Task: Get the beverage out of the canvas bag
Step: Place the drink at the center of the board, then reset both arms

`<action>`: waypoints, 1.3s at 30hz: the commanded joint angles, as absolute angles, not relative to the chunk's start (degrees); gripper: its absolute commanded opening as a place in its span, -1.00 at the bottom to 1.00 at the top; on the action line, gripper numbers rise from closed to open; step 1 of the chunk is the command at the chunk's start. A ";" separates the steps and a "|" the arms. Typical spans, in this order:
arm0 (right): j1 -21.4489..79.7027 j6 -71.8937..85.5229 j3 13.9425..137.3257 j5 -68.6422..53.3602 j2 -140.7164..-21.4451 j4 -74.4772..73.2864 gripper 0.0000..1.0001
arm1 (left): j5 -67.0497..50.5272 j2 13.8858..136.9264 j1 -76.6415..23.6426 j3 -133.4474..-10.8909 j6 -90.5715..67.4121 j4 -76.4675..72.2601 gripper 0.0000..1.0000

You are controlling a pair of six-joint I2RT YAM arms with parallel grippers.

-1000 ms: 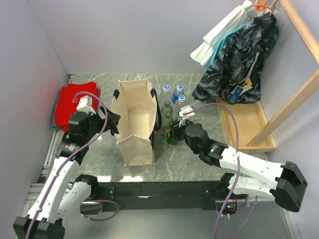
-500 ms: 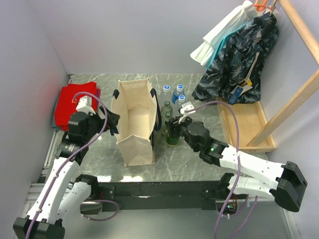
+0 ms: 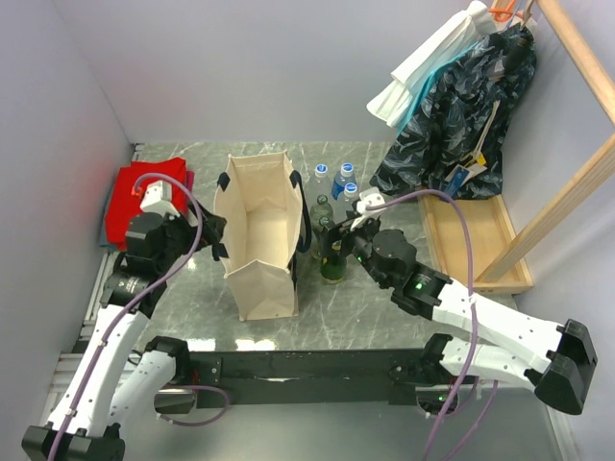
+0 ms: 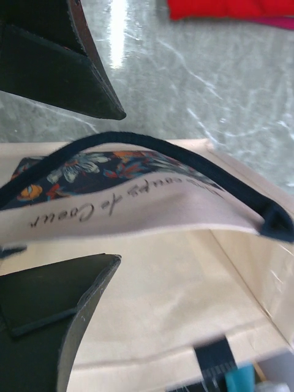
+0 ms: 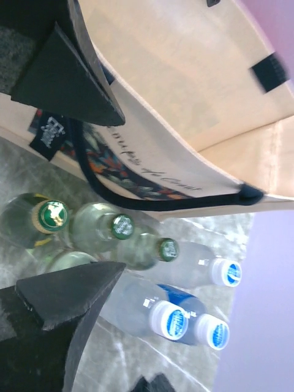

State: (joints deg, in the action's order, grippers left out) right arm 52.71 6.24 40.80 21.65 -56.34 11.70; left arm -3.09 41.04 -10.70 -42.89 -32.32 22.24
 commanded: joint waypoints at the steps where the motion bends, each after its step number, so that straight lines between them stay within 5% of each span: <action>1: 52.29 4.13 45.09 22.85 -54.67 11.25 0.98 | -2.46 39.99 -10.90 -48.25 -30.67 22.76 0.93; 22: 47.03 5.62 63.54 31.91 -58.98 -6.76 1.00 | 4.74 45.35 -10.90 -59.68 -28.47 19.25 0.93; 39: 28.40 11.69 52.57 27.60 -53.88 -10.02 1.00 | 6.25 50.97 -10.90 -54.93 -29.35 13.45 0.93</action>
